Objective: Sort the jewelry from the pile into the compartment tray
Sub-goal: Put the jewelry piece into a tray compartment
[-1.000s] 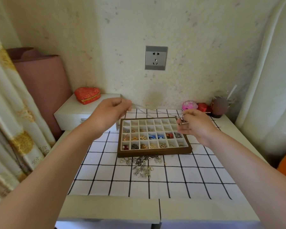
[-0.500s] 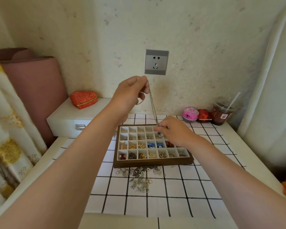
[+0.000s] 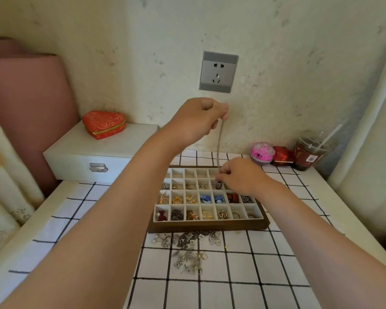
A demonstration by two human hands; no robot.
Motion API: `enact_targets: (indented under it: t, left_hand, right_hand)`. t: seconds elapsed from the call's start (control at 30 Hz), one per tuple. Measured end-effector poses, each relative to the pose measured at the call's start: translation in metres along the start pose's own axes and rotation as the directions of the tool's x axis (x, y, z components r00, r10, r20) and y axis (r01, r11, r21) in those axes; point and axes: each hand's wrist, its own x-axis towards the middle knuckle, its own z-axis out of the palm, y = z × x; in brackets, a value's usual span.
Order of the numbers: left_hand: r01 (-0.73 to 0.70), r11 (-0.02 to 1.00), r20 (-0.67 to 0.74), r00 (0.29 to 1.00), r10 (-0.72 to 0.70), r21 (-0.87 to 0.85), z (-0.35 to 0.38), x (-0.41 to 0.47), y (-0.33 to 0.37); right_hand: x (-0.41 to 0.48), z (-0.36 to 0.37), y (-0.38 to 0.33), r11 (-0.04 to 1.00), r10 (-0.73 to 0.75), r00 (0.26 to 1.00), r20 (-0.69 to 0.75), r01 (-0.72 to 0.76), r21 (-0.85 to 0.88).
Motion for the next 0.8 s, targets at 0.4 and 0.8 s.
enact_targets:
  t: [0.4,0.8]
  left_hand:
    - [-0.002,0.957,0.232,0.97,-0.068,0.289,0.018,0.0,-0.019]
    - [0.104,0.844,0.277,0.917,-0.286,0.525,0.015,-0.002,-0.054]
  right_hand:
    - [-0.005,-0.023,-0.009,0.909,-0.087,0.996,0.006,0.077,0.41]
    - [0.003,-0.004,0.01,0.986,-0.029,0.999,0.046,0.021,0.163]
